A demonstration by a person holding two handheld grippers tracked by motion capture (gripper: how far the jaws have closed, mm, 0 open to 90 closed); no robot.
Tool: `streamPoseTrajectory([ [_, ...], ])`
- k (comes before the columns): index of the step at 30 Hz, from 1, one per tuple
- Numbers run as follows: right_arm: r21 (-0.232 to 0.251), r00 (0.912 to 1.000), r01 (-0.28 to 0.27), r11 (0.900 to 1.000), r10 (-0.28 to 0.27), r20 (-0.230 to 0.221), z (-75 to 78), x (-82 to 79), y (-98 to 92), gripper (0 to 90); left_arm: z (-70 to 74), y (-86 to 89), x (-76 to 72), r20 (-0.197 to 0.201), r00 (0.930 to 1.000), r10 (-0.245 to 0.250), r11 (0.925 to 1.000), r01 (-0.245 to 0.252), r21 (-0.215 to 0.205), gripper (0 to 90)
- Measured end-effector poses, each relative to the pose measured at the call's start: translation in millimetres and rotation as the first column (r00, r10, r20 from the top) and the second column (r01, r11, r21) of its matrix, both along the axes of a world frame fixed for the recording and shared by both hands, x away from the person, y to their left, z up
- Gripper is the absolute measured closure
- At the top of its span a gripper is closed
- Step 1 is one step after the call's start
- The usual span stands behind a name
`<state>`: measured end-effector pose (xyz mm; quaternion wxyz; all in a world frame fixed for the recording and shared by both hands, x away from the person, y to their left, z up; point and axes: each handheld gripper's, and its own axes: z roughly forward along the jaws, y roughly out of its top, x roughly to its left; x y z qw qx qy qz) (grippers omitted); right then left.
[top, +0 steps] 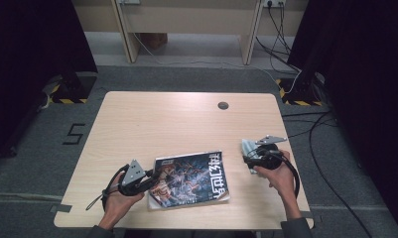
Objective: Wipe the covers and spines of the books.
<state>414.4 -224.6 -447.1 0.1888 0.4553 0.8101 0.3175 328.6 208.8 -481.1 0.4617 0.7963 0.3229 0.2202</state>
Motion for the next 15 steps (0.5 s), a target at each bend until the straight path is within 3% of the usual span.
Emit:
streamPoseTrajectory([
  [3, 0.013, 0.9992, 0.038, 0.999, -0.038, -0.008, -3.3, 0.6, -3.7, 32.5, 0.3, -0.7, -2.9, 0.001, 1.0000, -0.001, 1.0000, 0.001, 0.001, 81.1],
  [7, 0.007, 0.9988, 0.050, 0.999, -0.049, -0.007, -7.6, 2.3, -8.4, 29.2, -1.7, -1.4, -7.5, -0.002, 1.0000, 0.000, 0.9999, 0.000, 0.010, 81.2],
  [12, -0.033, 0.9985, 0.054, 0.998, -0.054, -0.009, -11.7, 4.0, -14.2, 38.7, -3.4, -4.0, -17.4, -0.005, 0.9999, -0.011, 0.9998, 0.011, 0.015, 81.3],
  [15, -0.058, 0.9964, 0.083, 0.995, -0.084, -0.012, -13.6, 5.3, -18.3, 42.6, -3.3, -5.7, -22.0, -0.003, 0.9998, -0.018, 0.9995, 0.019, 0.024, 81.3],
])
